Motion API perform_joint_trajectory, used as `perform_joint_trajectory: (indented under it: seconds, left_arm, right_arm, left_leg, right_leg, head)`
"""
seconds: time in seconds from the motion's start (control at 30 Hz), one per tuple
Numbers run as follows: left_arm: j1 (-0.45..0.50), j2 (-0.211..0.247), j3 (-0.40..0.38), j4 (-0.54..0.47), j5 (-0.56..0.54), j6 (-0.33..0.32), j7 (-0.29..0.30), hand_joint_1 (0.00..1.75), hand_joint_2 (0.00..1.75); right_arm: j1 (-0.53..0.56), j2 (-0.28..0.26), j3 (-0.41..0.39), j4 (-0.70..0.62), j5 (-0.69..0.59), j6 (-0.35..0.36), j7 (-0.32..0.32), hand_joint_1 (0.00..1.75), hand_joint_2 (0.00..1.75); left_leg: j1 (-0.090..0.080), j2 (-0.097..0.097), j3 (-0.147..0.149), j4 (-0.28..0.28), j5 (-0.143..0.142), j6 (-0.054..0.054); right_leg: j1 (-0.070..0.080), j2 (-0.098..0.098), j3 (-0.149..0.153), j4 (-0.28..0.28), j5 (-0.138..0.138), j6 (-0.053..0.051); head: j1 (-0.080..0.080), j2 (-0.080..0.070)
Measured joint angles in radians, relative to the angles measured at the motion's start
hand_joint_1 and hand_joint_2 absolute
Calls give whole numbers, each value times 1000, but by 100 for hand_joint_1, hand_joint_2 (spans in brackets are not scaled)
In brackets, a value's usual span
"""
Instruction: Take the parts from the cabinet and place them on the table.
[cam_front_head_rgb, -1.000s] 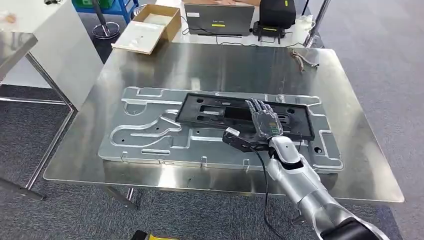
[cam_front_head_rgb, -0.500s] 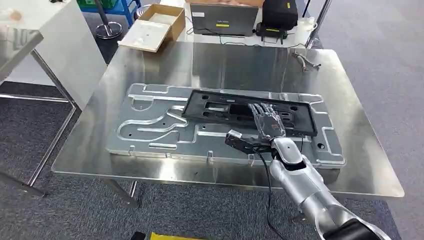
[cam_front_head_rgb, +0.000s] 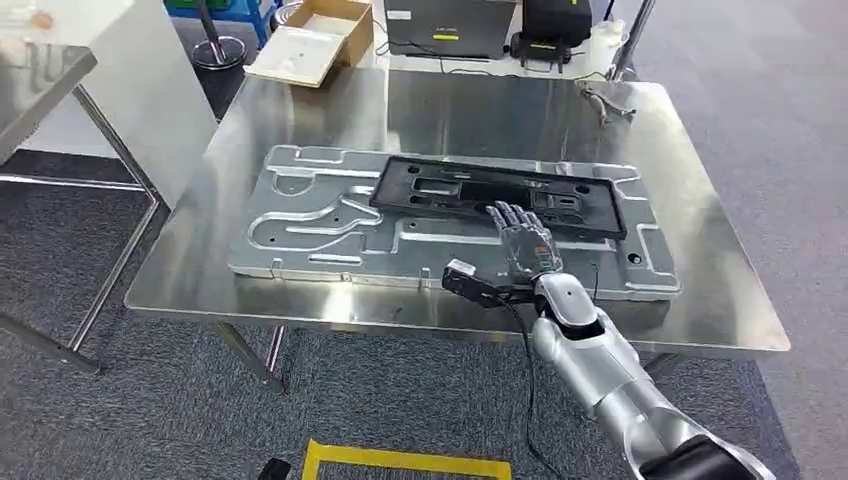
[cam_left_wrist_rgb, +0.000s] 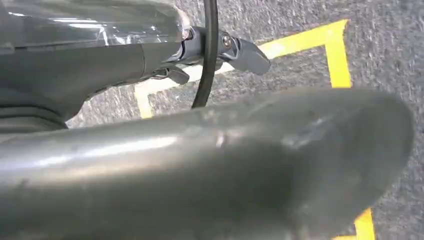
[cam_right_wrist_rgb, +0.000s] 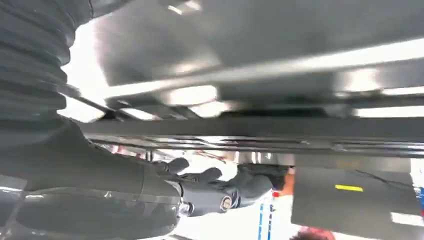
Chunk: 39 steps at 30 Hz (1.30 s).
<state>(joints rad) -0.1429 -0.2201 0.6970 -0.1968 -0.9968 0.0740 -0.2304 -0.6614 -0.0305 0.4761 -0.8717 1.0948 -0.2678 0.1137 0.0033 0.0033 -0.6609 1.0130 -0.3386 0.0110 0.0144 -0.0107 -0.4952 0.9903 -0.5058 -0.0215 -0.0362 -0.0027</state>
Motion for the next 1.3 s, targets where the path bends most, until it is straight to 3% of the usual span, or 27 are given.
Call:
perform_joint_trajectory:
  seconds: [0.03, 0.07, 0.1, 0.13, 0.17, 0.2, 0.27, 0.33, 0.37, 0.4, 0.53, 0.57, 0.6, 0.67, 0.7, 0.77, 0.83, 0.87, 0.9, 0.93, 1.03, 1.07, 1.1, 1.17, 1.2, 1.23, 1.3]
  left_arm:
    - [1, 2, 0, 0, 0, 0, 0, 0, 0]
    - [0, 2, 0, 0, 0, 0, 0, 0, 0]
    - [2, 2, 0, 0, 0, 0, 2, 0, 0]
    - [3, 2, 0, 0, 0, 0, 2, 0, 0]
    - [3, 2, 0, 0, -1, 0, 2, 0, 0]
    - [2, 2, 0, 0, -1, 0, 2, 0, 0]
    - [2, 2, 0, 0, -1, 0, 2, 0, 0]
    - [2, 2, 0, 0, -1, 0, 2, 0, 0]
    - [-1, 2, 0, 0, -2, 0, 2, 0, 0]
    - [-3, 2, 0, 0, -3, 0, 1, 0, 0]
    - [-1, 3, 0, 0, -5, 0, 2, 0, 0]
    - [-3, 2, 0, 0, -5, 0, 2, 0, 0]
    - [-4, 3, 1, 0, -5, 0, 2, 0, 0]
    - [-5, 3, 0, 0, -5, 0, 2, 0, 0]
    - [-4, 3, 1, 0, -5, 0, 2, 0, 0]
    - [-2, 3, 1, 0, -5, 0, 2, 0, 0]
    - [-2, 3, 1, 0, -5, 0, 2, 0, 0]
    - [-2, 2, 1, 0, -5, 0, 2, 0, 0]
    - [-2, 1, 1, 0, -5, 0, 2, 0, 0]
    - [-2, 1, 1, 0, -5, 0, 2, 0, 0]
    - [-2, 2, 1, 0, -4, 0, 2, 0, 0]
    - [-1, 2, 1, 0, -4, 0, 2, 0, 0]
    - [-2, 2, 1, 0, -4, 0, 2, 0, 0]
    - [2, 3, 1, 0, -4, 0, 3, 0, 0]
    - [2, 3, 1, 0, -3, 0, 3, 0, 0]
    - [1, 3, 1, 0, -2, 1, 3, 0, 0]
    - [1, 3, 1, 0, 0, 2, 3, 0, 0]
  right_arm:
    - [2, 0, 0, 2, 0, 0, 0, 0, 175]
    - [3, 0, 1, 2, 0, 1, 0, 0, 175]
    - [4, 0, 2, 2, 0, 1, 0, 0, 175]
    - [6, -5, 2, 2, 0, 1, 0, 0, 175]
    - [10, -13, 3, 3, 0, 1, -1, 0, 175]
    - [13, -21, 4, 3, 1, 1, -1, 0, 175]
    - [19, -34, 8, 5, 1, 2, -2, 0, 175]
    - [14, -41, 10, 5, 2, -1, -3, 0, 175]
    - [9, -43, 10, 4, 2, -1, -3, 0, 175]
    - [9, -47, 10, 3, 2, 0, -3, 0, 175]
    - [16, -47, 13, 6, 6, 0, -3, 0, 175]
    - [17, -45, 13, 8, 6, 0, -3, 0, 175]
    - [19, -41, 14, 9, 6, 0, -3, 0, 175]
    - [19, -33, 14, 10, 6, 0, -3, 0, 175]
    - [20, -30, 14, 11, 6, 0, -3, 0, 175]
    - [25, -23, 14, 16, 6, 0, -3, 0, 175]
    - [27, -23, 16, 17, 6, 0, -3, 0, 175]
    - [25, -23, 16, 16, 6, 0, -3, 0, 175]
    - [23, -23, 16, 15, 6, 0, -3, 0, 175]
    - [21, -21, 16, 14, 6, 0, -3, 0, 175]
    - [23, -21, 17, 15, 6, 0, -3, 0, 175]
    - [23, -21, 18, 16, 6, 1, -3, 0, 175]
    - [25, -21, 19, 16, 6, 1, -3, 0, 175]
    - [26, -31, 19, 18, 6, 1, -3, 0, 175]
    - [29, -37, 19, 19, 6, 0, -3, 0, 175]
    - [33, -43, 19, 19, 3, -3, -5, 0, 175]
    - [50, -52, 19, 19, -10, -11, -10, 0, 175]
  left_leg:
    - [-4, -2, -7, 3, -4, -6]
    - [-3, -6, -18, 19, -45, -13]
    - [-1, -6, -33, 69, -114, -17]
    - [2, -6, -48, 136, -175, -22]
    - [6, -6, -63, 212, -220, -27]
    - [9, -6, -70, 271, -235, -32]
    - [14, -5, -37, 286, -181, -43]
    - [23, -5, 68, 161, -123, -53]
    - [27, -8, 119, 79, -163, -57]
    - [15, -13, 155, 21, -190, -44]
    - [11, -10, 124, 26, -159, 4]
    - [14, -4, 116, 25, -143, 15]
    - [13, -3, 100, 24, -129, 24]
    - [11, -3, 64, 25, -102, 27]
    - [9, -3, 47, 25, -91, 28]
    - [5, -3, 13, 27, -66, 26]
    - [2, -5, -12, 27, -45, 23]
    - [1, -5, -19, 27, -35, 21]
    - [-4, -6, -24, 28, -29, 16]
    - [-1, -3, -26, 25, -18, 9]
    - [1, -3, -28, -1, 21, -12]
    - [4, -6, -37, 14, -7, -16]
    - [1, -7, -51, 45, -62, -20]
    - [6, -6, -79, 184, -193, -27]
    - [7, -6, -88, 255, -226, -30]
    - [7, -6, -88, 305, -220, -33]
    - [11, -6, -40, 290, -144, -38]
  right_leg:
    - [-19, -3, -3, -20, 24, -3]
    - [-17, -5, -14, -27, 39, -2]
    - [-18, -7, -31, -26, 52, -12]
    - [-18, -7, -48, -24, 63, -11]
    - [-18, -8, -65, -22, 75, -10]
    - [-18, -10, -83, -19, 87, -8]
    - [-24, -13, -124, -6, 106, 2]
    - [-32, -13, -163, 19, 119, 16]
    - [-32, -12, -176, 33, 123, 22]
    - [-29, -11, -186, 45, 128, 29]
    - [-34, -11, -190, 32, 164, 58]
    - [-38, -6, -203, 49, 122, 61]
    - [-38, -3, -218, 93, 54, 62]
    - [-37, 1, -251, 237, -61, 66]
    - [-37, 1, -259, 298, -85, 68]
    - [-37, 2, -228, 327, -42, 64]
    - [-33, 2, -128, 216, 15, 50]
    - [-26, 2, -60, 130, 13, 37]
    - [-19, -2, -3, 45, -26, 26]
    - [-20, -3, 13, 4, -37, 30]
    - [-13, -1, -5, -8, -2, 17]
    - [-24, -11, -11, -18, 18, 15]
    - [-24, -9, -23, -23, 30, 7]
    - [-24, -11, -54, -21, 55, 0]
    - [-23, -12, -70, -19, 66, 0]
    - [-23, -13, -88, -16, 78, 2]
    - [-25, -17, -122, -5, 96, 8]
  head:
    - [0, 0]
    - [0, 0]
    - [0, 0]
    - [-1, 0]
    - [0, 0]
    - [0, 0]
    - [0, 0]
    - [0, 0]
    - [0, 0]
    - [0, 0]
    - [0, 0]
    - [0, 0]
    - [0, 0]
    - [0, 0]
    - [0, 0]
    - [0, 0]
    - [0, 0]
    - [0, 0]
    - [0, 0]
    - [0, 0]
    - [0, 0]
    - [0, 0]
    - [0, 0]
    - [0, 0]
    - [0, 0]
    - [0, 0]
    - [0, 0]
